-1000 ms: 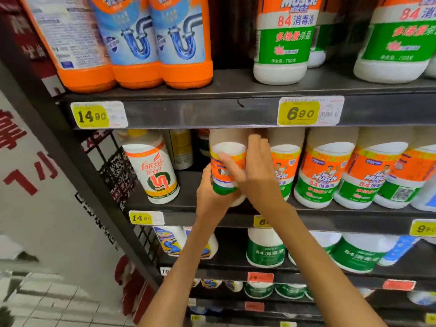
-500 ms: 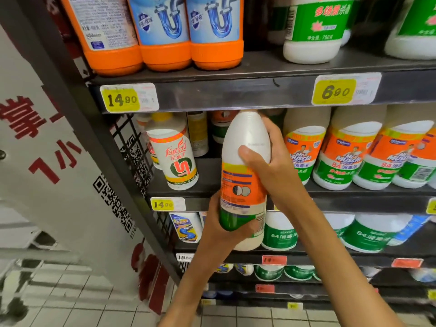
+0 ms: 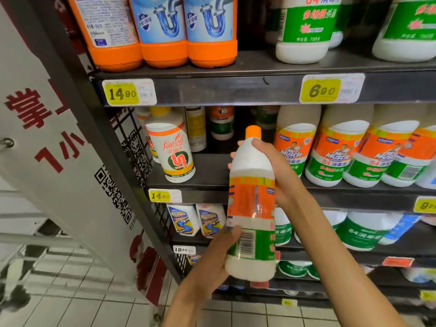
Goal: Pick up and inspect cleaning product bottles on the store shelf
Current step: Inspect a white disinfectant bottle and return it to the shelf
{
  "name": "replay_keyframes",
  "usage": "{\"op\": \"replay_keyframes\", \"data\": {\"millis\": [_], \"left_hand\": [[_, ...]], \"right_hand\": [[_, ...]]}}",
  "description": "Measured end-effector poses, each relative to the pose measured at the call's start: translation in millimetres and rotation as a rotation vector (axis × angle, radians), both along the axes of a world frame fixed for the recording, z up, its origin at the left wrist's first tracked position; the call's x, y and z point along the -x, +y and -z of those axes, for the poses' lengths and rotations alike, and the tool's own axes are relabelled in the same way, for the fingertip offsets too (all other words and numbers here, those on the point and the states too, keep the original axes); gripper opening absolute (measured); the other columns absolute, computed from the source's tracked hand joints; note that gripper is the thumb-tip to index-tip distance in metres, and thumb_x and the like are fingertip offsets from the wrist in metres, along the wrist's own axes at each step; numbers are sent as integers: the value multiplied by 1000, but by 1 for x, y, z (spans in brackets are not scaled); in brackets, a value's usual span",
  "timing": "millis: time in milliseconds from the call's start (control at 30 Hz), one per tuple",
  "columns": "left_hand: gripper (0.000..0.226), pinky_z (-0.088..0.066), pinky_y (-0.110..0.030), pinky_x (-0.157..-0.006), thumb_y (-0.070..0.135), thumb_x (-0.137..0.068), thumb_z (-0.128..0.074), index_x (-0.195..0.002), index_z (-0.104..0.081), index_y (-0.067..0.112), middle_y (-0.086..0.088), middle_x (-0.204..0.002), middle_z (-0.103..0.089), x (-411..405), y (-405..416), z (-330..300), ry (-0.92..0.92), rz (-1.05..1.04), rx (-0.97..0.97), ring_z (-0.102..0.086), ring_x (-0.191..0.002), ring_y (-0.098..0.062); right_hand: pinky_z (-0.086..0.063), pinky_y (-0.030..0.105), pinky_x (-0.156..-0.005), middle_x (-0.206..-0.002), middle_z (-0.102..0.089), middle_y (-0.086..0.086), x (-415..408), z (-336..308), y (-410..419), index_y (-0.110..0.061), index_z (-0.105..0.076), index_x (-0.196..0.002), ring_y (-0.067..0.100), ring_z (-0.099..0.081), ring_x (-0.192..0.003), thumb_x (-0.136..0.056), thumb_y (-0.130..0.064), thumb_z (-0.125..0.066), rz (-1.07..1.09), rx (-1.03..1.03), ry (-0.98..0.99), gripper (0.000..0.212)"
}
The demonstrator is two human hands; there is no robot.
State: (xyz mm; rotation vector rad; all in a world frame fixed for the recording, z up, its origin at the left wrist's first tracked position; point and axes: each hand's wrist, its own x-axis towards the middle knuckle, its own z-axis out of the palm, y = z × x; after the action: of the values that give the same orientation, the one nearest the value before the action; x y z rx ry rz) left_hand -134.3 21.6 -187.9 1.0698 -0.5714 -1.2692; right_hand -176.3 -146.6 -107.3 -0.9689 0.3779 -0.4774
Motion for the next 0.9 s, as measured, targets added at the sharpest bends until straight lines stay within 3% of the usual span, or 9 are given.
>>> {"op": "replay_keyframes", "data": {"millis": [100,233,333,433,500,600,700,767,900], "left_hand": [[93,-43,-46,-105,78,-49,-71,-126,-55,29,2,-121,-67,-2,-7,-6,-232,-85,-122,-61,-114,-19],[77,-46,-49,-100,77,-60,-65,-119,-62,28,0,-112,-71,16,-12,-5,-128,-215,-182,-67,-106,-22],[73,-58,-39,-79,76,-68,-59,-121,-63,26,-4,-111,-71,17,-7,-3,4,-193,-73,-69,-99,-22],[68,-57,-29,-57,71,-58,-68,-104,-68,20,-1,-87,-76,18,-6,-5,144,-138,3,-73,-74,-17],[66,-58,-34,-63,64,-65,-71,-107,-67,13,-6,-87,-75,27,-9,-10,226,-70,92,-71,-73,-22],[66,-56,-40,-76,63,-81,-55,-117,-64,8,-15,-99,-71,32,-9,-11,314,22,133,-70,-84,-29],[67,-52,-41,-88,66,-73,-51,-117,-64,17,-10,-109,-71,26,-10,-9,156,-107,-7,-67,-100,-25],[63,-47,-43,-97,67,-57,-53,-105,-67,29,-3,-110,-71,23,-11,-14,-2,-134,-43,-65,-107,-22],[48,-55,-35,-80,65,-58,-51,-89,-71,33,4,-93,-76,28,-11,-21,-23,-94,-42,-72,-89,-13]], "right_hand": [[-56,31,-66,-91,-69,10,4,0,1,-15,-63,-105,23,-68,-80,-83,-33,-68,152,267,212,28],[-56,31,-69,-93,-71,7,9,-3,5,-18,-64,-103,20,-69,-83,-87,-41,-63,118,389,270,28],[-56,31,-70,-92,-74,1,19,-4,-1,-23,-68,-97,17,-70,-86,-87,-41,-62,63,280,205,22],[-59,37,-74,-94,-74,9,26,0,1,-19,-76,-87,24,-71,-87,-79,-39,-64,-12,-8,1,25],[-56,47,-83,-103,-71,17,25,3,8,-12,-70,-101,33,-69,-94,-75,-43,-62,-78,-138,-70,42],[-58,44,-73,-96,-72,18,25,2,11,-8,-62,-107,33,-70,-88,-72,-41,-64,-47,-146,-66,48],[-58,40,-70,-94,-72,15,31,-6,9,-10,-62,-108,29,-70,-85,-74,-38,-69,27,-52,-4,45],[-59,39,-72,-86,-74,8,32,-12,9,-17,-66,-98,24,-72,-79,-79,-38,-70,118,128,94,29],[-59,36,-69,-76,-74,2,32,-19,14,-23,-65,-90,20,-72,-73,-80,-43,-70,207,253,190,22]]}}
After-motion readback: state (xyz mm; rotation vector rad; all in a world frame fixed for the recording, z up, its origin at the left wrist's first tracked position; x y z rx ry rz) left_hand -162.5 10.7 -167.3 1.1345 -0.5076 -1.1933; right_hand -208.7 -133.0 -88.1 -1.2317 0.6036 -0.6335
